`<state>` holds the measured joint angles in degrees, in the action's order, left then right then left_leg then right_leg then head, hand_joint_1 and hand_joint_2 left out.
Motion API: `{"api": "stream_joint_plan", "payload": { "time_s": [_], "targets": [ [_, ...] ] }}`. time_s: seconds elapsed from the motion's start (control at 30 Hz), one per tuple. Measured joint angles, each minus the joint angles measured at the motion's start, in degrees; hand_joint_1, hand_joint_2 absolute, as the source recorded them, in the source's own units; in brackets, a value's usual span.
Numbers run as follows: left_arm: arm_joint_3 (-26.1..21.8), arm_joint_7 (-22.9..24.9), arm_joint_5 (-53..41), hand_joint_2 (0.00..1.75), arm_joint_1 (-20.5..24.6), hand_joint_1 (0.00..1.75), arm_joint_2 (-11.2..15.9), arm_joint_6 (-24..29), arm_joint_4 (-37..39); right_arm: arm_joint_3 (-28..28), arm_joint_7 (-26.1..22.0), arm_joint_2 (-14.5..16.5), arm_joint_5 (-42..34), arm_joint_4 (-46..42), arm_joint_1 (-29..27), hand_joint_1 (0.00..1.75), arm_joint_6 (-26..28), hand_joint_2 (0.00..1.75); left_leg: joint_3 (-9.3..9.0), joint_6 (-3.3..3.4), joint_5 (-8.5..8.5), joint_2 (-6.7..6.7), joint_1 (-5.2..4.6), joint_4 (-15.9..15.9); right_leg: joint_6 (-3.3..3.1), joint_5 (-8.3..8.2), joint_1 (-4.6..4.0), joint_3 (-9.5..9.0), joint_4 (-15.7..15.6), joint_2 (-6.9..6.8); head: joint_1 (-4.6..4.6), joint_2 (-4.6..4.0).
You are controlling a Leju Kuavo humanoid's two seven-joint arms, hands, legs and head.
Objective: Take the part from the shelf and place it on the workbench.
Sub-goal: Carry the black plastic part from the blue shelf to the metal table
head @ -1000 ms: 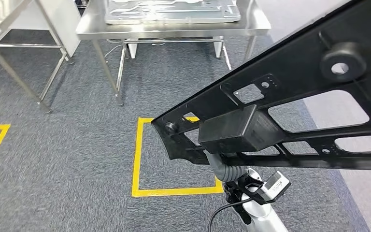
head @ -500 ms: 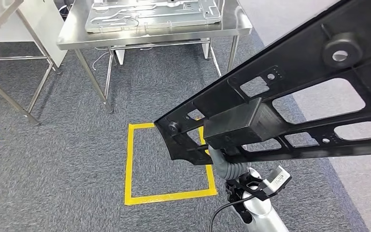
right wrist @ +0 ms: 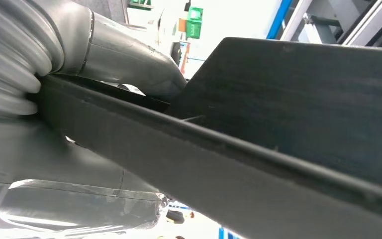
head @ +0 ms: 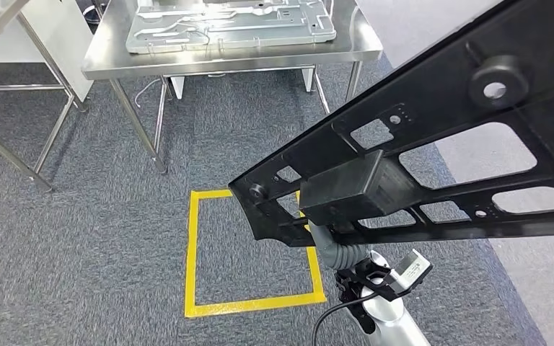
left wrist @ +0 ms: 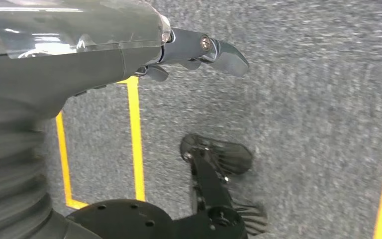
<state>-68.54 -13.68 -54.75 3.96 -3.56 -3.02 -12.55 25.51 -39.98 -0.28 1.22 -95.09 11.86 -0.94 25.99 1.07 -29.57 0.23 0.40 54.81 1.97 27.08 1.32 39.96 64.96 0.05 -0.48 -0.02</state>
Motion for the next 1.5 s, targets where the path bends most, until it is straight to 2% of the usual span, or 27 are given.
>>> {"api": "stream_joint_plan", "payload": {
  "time_s": [0.07, 0.1, 0.2, 0.27, 0.37, 0.4, 0.43, 0.53, 0.57, 0.67, 0.73, 0.8, 0.87, 0.9, 0.93, 0.97, 1.0, 1.07, 1.1, 1.17, 1.23, 1.3, 1.37, 1.4, 1.43, 1.47, 1.5],
  "targets": [
    [0.0, 0.0, 0.0, 1.75, 0.0, 0.0, 0.0, 0.1, 0.0, 0.0, 0.0, 0.0, 0.0, 0.1, -0.1, 1.75, 0.1, 1.75, -1.24, -0.7, -1.33, 0.06, 0.08, 0.2, -0.33, -4.27, -0.2, -1.66, -5.9, -0.7, -0.02, 0.01],
    [0.0, 0.0, 0.0, 1.75, 0.1, 0.0, 0.0, 0.2, 0.0, 0.0, 0.0, 0.0, 0.0, 0.1, -0.1, 1.75, 0.1, 1.75, -1.58, -1.11, -1.82, 0.16, 0.11, 0.2, -0.71, -5.27, -0.42, -1.84, -6.8, -0.82, -0.02, 0.01],
    [0.0, 0.0, 0.0, 1.75, 0.3, 0.0, 0.0, 0.5, 0.0, 0.0, 0.0, 0.0, -0.1, -0.2, -0.1, 1.75, 0.5, 1.75, -1.14, -2.29, -1.5, 0.39, 0.4, 2.3, -2.26, -4.58, -0.84, -2.52, -6.9, -0.32, -0.03, 0.01],
    [0.0, 0.0, -0.1, 1.75, 0.5, 0.0, 0.0, 0.6, 0.0, -0.1, 0.0, 0.0, -0.1, -0.5, 0.0, 1.75, 0.7, 1.75, 2.1, -2.75, -1.46, 0.32, 0.58, 8.1, -3.11, -3.89, -0.77, -3.74, -7.3, -0.15, -0.04, 0.01],
    [0.0, 0.0, -0.2, 1.75, 0.4, 0.0, -0.1, 0.6, 0.0, -0.1, 0.0, 0.0, -0.2, -0.5, -0.2, 1.75, 0.7, 1.75, 9.04, -3.06, -5.96, 0.26, 0.69, 17.5, -3.78, -2.63, -0.99, -5.22, -7.5, 0.14, -0.04, 0.0],
    [0.0, 0.0, -0.2, 1.75, 0.3, 0.0, 0.0, 0.6, 0.0, -0.1, 0.0, 0.0, -0.2, -0.5, -0.3, 1.75, 0.7, 1.75, 10.57, -3.05, -6.66, 0.26, 0.69, 18.5, -3.82, -2.26, -1.12, -5.66, -7.5, 0.32, -0.04, 0.0],
    [0.0, 0.0, -0.2, 1.75, 0.3, 0.0, 0.0, 0.6, 0.0, -0.1, 0.0, 0.0, -0.2, -0.5, -0.5, 1.75, 0.7, 1.75, 11.21, -2.93, -5.8, 0.26, 0.67, 17.7, -3.81, -1.89, -1.23, -6.16, -7.5, 0.49, -0.04, 0.0],
    [0.0, 0.0, -0.2, 1.75, 0.3, 0.0, 0.0, 0.7, 0.0, -0.1, 0.0, 0.0, -0.1, -0.7, -0.9, 1.75, 0.9, 1.75, 8.84, -1.96, 2.13, 0.24, 0.37, 7.5, -3.58, -0.81, -1.48, -7.73, -7.5, 0.72, -0.04, 0.0],
    [-0.1, 0.0, -0.2, 1.75, 0.3, 0.0, 0.0, 0.7, 0.0, -0.1, 0.1, 0.0, -0.1, -0.7, -0.9, 1.75, 1.0, 1.75, 8.02, -1.63, 3.4, 0.18, 0.14, 4.6, -3.37, -0.6, -1.49, -7.92, -7.5, 0.75, -0.04, 0.0],
    [-0.1, -0.1, -0.1, 1.75, 0.2, 0.0, 0.1, 0.8, 0.0, -0.1, 0.7, 0.0, 0.3, -0.9, -1.3, 1.75, 1.7, 1.75, 7.51, -0.73, 3.7, -0.1, -0.35, 2.5, -2.36, -0.15, -1.42, -8.01, -7.6, 0.68, -0.04, 0.0],
    [-0.2, -0.1, -0.1, 1.75, 0.2, 0.0, 0.0, 0.8, 0.0, -0.2, 1.0, 0.0, 0.7, -1.2, -1.4, 1.75, 2.3, 1.75, 6.81, -0.17, 4.32, -0.42, -0.04, 1.7, -1.69, 0.68, -1.44, -8.12, -7.0, 0.38, -0.03, 0.0],
    [-0.2, -0.1, -0.1, 1.75, 0.2, 0.0, 0.0, 0.8, 0.0, -0.4, 1.1, 0.0, 1.0, -1.4, -1.4, 1.75, 2.8, 1.75, 6.11, 0.2, 4.61, -0.79, 0.3, 1.0, -1.14, 3.33, -1.32, -6.07, -2.3, 0.22, -0.02, 0.0],
    [-0.2, -0.1, -0.1, 1.75, 0.3, 0.0, 0.0, 0.8, 0.0, -0.6, 1.5, -0.1, 1.1, -1.4, -1.7, 1.75, 3.2, 1.75, 5.96, 0.35, 4.45, -1.29, 0.31, 0.9, -0.66, 6.45, -1.0, -1.78, 5.5, 0.24, -0.02, 0.0],
    [-0.2, -0.1, -0.1, 1.75, 0.3, 0.0, 0.0, 0.8, 0.0, -0.6, 1.7, -0.2, 1.2, -1.3, -2.0, 1.75, 3.4, 1.75, 5.89, 0.34, 4.3, -1.64, 0.32, 1.0, -0.44, 6.83, -0.79, -0.09, 8.0, 0.24, -0.02, 0.0],
    [-0.2, -0.1, -0.1, 1.75, 0.2, 0.0, 0.0, 0.8, 0.0, -0.7, 1.8, -0.3, 1.3, -1.3, -2.1, 1.75, 3.6, 1.75, 5.78, 0.24, 4.13, -2.07, 0.34, 1.0, -0.25, 6.04, -0.59, 0.6, 8.4, 0.24, -0.02, 0.0],
    [-0.2, -0.1, -0.1, 1.75, 0.2, 0.0, 0.0, 0.7, 0.0, -0.8, 1.9, -0.3, 1.5, -1.3, -2.2, 1.75, 3.8, 1.75, 5.6, 0.12, 3.91, -2.53, 0.37, 1.2, -0.1, 4.16, -0.37, 0.05, 6.4, 0.27, -0.02, 0.0],
    [-0.2, -0.1, -0.2, 1.75, 0.2, 0.0, 0.0, 0.7, 0.0, -0.9, 1.9, -0.4, 1.6, -1.3, -2.2, 1.75, 3.9, 1.75, 5.37, -0.03, 3.63, -2.9, 0.43, 1.4, 0.0, 1.66, -0.16, -1.5, 2.6, 0.3, -0.02, 0.0],
    [-0.2, -0.1, -0.4, 1.75, 0.3, 0.0, -0.1, 0.6, 0.0, -1.3, 1.7, -0.4, 1.4, -1.4, -2.3, 1.75, 4.0, 1.75, 5.14, -0.5, 2.98, -3.55, 0.36, 1.9, -0.18, -1.39, -0.1, -4.66, -4.6, 0.48, -0.02, 0.0],
    [-0.2, -0.1, -0.5, 1.75, 0.3, 0.0, -0.1, 0.6, 0.0, -1.4, 1.4, -0.4, 1.1, -1.5, -2.4, 1.75, 4.0, 1.75, 5.16, -0.81, 2.72, -3.72, 0.32, 2.1, -0.45, -1.81, -0.2, -5.45, -6.4, 0.56, -0.02, 0.0],
    [-0.2, -0.2, -0.7, 1.75, 0.2, 0.0, -0.1, 0.6, 0.0, -1.5, 0.9, -0.4, 0.4, -1.7, -2.6, 1.75, 3.9, 1.75, 5.2, -1.54, 2.43, -3.97, 0.39, 2.1, -1.28, -1.59, -0.51, -5.66, -7.0, 0.69, -0.02, 0.0],
    [-0.2, -0.2, -0.8, 1.75, 0.1, 0.0, 0.0, 0.6, 0.0, -1.6, 0.7, -0.5, -0.1, -1.9, -2.7, 1.75, 3.9, 1.75, 5.12, -2.23, 1.84, -3.25, 0.58, 2.5, -2.15, -1.54, -0.47, -6.07, -7.3, 0.59, -0.03, 0.0],
    [-0.2, -0.2, -0.8, 1.75, 0.3, 0.0, 0.0, 0.6, 0.0, -1.7, 0.6, -0.5, -0.2, -2.1, -2.8, 1.75, 3.9, 1.75, 6.95, -2.71, -0.58, -1.73, 0.66, 6.9, -2.89, -1.4, -0.39, -6.61, -7.6, 0.34, -0.03, 0.0],
    [-0.2, -0.2, -0.8, 1.75, 0.4, 0.0, 0.0, 0.5, 0.0, -1.8, 0.6, -0.5, -0.2, -2.2, -3.0, 1.75, 3.9, 1.75, 11.29, -3.0, -4.06, -0.83, 0.71, 15.2, -3.27, -1.1, -0.62, -6.85, -7.6, 0.09, -0.03, 0.0],
    [-0.2, -0.2, -0.8, 1.75, 0.4, 0.0, 0.0, 0.5, 0.0, -1.8, 0.6, -0.5, -0.2, -2.2, -3.2, 1.75, 3.9, 1.75, 13.23, -3.05, -4.95, -0.75, 0.73, 18.5, -3.36, -0.95, -0.76, -6.93, -7.6, 0.0, -0.04, 0.0],
    [-0.2, -0.2, -0.8, 1.75, 0.3, 0.0, 0.0, 0.5, 0.0, -1.9, 0.6, -0.5, -0.2, -2.2, -3.3, 1.75, 3.9, 1.75, 14.25, -2.97, -4.71, -0.73, 0.72, 19.8, -3.38, -0.8, -0.88, -7.05, -7.6, -0.05, -0.04, 0.0],
    [-0.2, -0.2, -0.9, 1.75, 0.3, 0.0, 0.0, 0.5, 0.0, -1.9, 0.5, -0.5, -0.2, -2.2, -3.5, 1.75, 3.9, 1.75, 14.08, -2.78, -3.42, -0.72, 0.69, 18.8, -3.37, -0.64, -1.0, -7.24, -7.6, -0.07, -0.04, 0.0],
    [-0.2, -0.2, -0.9, 1.75, 0.3, 0.0, 0.0, 0.5, 0.0, -1.9, 0.5, -0.5, -0.1, -2.2, -3.5, 1.75, 3.9, 1.75, 12.7, -2.41, -1.29, -0.68, 0.61, 15.5, -3.32, -0.46, -1.1, -7.52, -7.6, -0.09, -0.04, 0.0]
  ]
}}
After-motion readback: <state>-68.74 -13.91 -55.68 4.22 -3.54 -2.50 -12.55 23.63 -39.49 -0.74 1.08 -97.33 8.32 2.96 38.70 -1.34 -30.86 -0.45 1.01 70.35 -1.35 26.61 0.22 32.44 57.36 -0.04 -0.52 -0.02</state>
